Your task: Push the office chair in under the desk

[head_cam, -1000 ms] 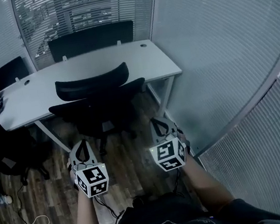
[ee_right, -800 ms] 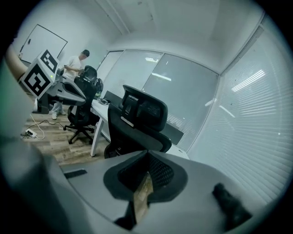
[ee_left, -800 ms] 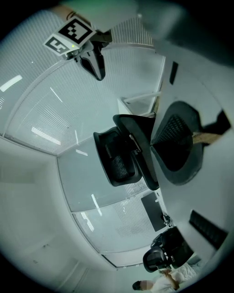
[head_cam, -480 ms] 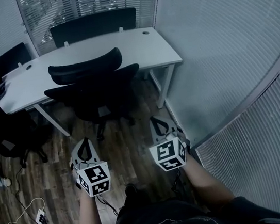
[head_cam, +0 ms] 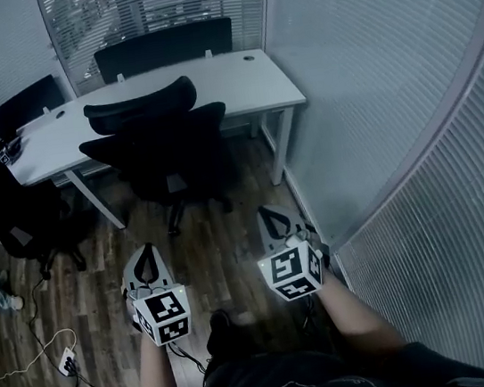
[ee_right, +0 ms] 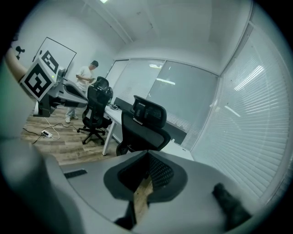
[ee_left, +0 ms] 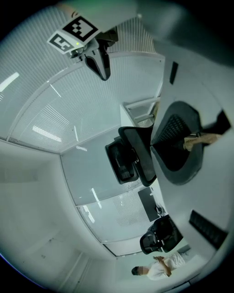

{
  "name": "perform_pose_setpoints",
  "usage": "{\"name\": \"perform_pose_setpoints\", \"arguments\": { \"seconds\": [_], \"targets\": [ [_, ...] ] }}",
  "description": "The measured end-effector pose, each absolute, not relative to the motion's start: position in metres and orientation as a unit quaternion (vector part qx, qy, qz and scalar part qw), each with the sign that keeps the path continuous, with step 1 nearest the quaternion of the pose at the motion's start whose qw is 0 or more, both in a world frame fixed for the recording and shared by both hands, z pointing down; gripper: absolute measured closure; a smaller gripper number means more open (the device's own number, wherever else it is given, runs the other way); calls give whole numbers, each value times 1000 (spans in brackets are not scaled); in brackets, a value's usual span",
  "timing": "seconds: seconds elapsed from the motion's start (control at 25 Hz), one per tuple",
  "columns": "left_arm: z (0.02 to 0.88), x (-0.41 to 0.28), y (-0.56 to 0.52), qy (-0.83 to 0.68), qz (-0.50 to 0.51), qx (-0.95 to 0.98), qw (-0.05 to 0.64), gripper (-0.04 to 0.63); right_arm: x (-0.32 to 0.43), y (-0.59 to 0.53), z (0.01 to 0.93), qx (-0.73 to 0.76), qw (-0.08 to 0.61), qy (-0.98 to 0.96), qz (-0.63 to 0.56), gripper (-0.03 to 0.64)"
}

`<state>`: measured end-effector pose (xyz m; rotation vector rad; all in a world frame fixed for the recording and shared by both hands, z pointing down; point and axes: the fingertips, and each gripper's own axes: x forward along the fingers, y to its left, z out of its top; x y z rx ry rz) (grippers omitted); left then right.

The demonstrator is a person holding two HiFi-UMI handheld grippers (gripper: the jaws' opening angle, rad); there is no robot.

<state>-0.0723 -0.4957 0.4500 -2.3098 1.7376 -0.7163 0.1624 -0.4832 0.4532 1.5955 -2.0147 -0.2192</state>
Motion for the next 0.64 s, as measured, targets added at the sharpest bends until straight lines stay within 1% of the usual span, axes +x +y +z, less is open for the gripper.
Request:
{"name": "perform_pose_setpoints", "arguments": {
  "seconds": [0.32,0.64],
  "targets": [
    [453,-45,-412,591,-244,-766,67,581,194,-406,463,582,278,-761,-68,594],
    [446,-29,-355,603,-242,-758,58,581,217,-360,465,580,270,-767,-59,595]
  ]
}}
